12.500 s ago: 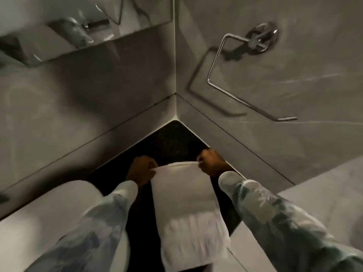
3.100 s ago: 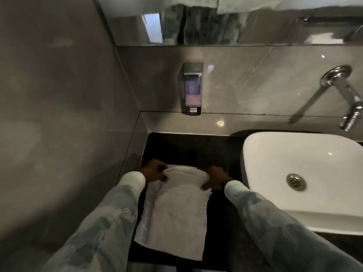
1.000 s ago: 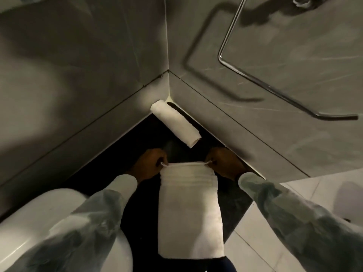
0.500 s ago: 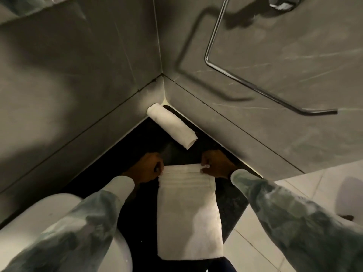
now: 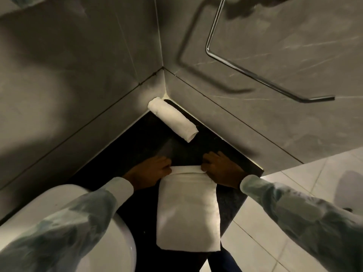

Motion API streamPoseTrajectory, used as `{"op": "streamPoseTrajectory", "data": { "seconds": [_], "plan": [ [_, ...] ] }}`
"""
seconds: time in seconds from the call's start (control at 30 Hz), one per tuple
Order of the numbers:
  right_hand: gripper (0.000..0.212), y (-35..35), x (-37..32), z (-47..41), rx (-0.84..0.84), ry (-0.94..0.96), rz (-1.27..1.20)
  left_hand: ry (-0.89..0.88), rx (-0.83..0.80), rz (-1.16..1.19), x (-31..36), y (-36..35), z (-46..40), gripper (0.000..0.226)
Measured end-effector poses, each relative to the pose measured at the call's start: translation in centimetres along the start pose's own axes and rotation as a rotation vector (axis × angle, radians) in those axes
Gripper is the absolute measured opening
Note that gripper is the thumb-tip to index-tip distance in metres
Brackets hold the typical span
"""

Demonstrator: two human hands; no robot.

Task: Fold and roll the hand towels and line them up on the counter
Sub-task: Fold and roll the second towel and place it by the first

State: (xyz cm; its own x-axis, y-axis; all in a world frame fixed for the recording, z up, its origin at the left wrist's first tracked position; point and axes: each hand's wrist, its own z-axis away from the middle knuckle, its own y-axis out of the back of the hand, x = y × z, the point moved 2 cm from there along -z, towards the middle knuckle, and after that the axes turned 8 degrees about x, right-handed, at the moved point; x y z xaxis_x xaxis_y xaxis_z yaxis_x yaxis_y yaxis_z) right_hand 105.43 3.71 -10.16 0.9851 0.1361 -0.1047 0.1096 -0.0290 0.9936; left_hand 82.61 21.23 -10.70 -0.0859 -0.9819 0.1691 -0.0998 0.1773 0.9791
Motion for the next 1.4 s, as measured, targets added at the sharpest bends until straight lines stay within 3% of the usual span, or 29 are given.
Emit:
{"op": "streamPoseTrajectory", "data": {
  "seconds": [0.1,0.27,0.33,0.43,0.57,0.83,1.0,1.1,1.27,1.4],
  "plan": [
    [0.026,0.8,-0.4,0.8,-0.085,-0.014,-0.039,0.177,-0.041,0.161,0.2,1.1,0.8,0.025],
    [0.023,0.9,0.2,-1.8,-0.207,-0.459,-0.427,0.636,-0.054,0.423,-0.3,1.3,-0.4,0.007],
    [0.024,0.6,0.6,-2.2,-0.250,-0.556,-0.474,0.736,-0.102,0.456,-0.1,1.4,-0.9,0.015],
    [0.034,0.0,0.2,-2.1,-0.255,-0.582,-0.480,0.721,-0.139,0.503,0.4,0.9,-1.0,0.036],
    [0.027,-0.7,-1.3,-0.5,-0.197,-0.558,-0.433,0.633,-0.140,0.395,1.4,0.5,-0.8,0.028],
    [0.039,-0.5,-1.9,-1.4,0.058,-0.232,-0.017,0.341,0.003,0.089,0.7,0.0,-1.3,0.033],
    [0.024,0.1,-1.9,0.0,0.076,-0.054,0.001,0.255,-0.036,0.054,2.5,1.1,-1.1,0.027],
    [0.020,0.9,-1.4,0.1,0.024,-0.159,-0.184,0.217,-0.038,0.114,1.6,0.7,0.2,0.037],
    [0.024,1.0,1.1,-1.9,-0.095,-0.567,-0.473,0.494,-0.046,0.352,1.1,2.3,-1.0,0.020],
    [0.046,0.2,0.8,-1.8,-0.194,-0.544,-0.418,0.696,-0.045,0.468,0.9,1.8,-1.4,0.044]
  ]
}}
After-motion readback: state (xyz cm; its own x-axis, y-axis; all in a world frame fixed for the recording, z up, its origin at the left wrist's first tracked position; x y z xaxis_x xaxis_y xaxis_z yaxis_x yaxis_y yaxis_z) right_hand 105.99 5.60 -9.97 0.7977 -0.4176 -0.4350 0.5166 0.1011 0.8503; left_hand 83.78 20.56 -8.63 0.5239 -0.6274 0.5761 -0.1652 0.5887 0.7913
